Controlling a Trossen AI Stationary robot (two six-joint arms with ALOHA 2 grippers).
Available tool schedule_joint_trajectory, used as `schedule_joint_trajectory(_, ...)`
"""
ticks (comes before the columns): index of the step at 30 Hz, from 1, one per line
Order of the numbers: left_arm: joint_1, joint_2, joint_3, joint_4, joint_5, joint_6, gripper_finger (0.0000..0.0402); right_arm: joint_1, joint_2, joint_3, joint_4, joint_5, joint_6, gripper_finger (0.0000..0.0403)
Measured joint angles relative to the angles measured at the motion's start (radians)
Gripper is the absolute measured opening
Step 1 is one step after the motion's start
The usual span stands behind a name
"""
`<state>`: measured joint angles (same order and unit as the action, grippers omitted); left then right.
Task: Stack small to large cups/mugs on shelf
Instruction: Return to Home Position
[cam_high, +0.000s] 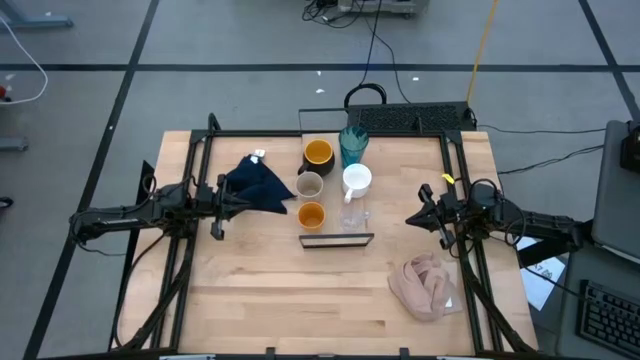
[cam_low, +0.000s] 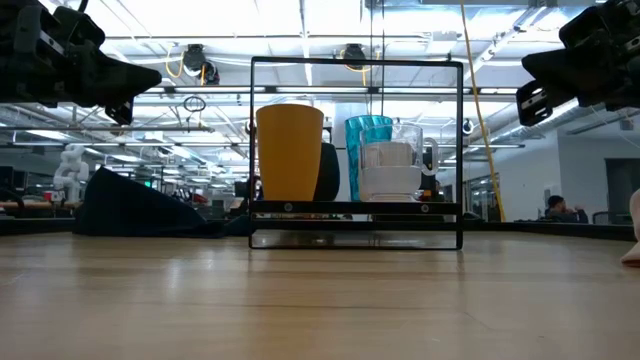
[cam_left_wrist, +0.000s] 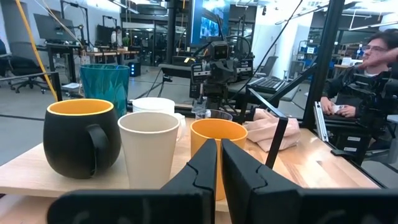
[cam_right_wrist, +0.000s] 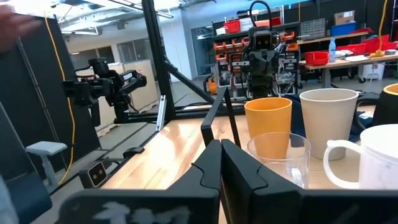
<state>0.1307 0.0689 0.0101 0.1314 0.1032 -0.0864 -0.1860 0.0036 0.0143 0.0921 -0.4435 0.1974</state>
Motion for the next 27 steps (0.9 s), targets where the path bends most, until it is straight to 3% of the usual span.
schedule_joint_trajectory(6, 0.000, 0.000, 0.000, 0.000, 0.000, 0.000, 0.0021, 0.002, -0.002, 0.000, 0.001, 0.000, 0.000, 0.0002)
schedule_joint_trajectory(17, 0.000, 0.003, 0.000, 0.000, 0.000, 0.000, 0.0021, 0.170, -0.003, 0.000, -0.005, -0.081, -0.029, 0.0002)
schedule_joint_trajectory(21, 0.000, 0.003, 0.000, 0.000, 0.000, 0.000, 0.0021, 0.168, -0.003, 0.000, -0.011, 0.009, 0.003, 0.0002)
schedule_joint_trajectory(27, 0.000, 0.003, 0.000, 0.000, 0.000, 0.000, 0.0021, 0.202, -0.003, 0.000, -0.056, 0.336, -0.257, 0.0002)
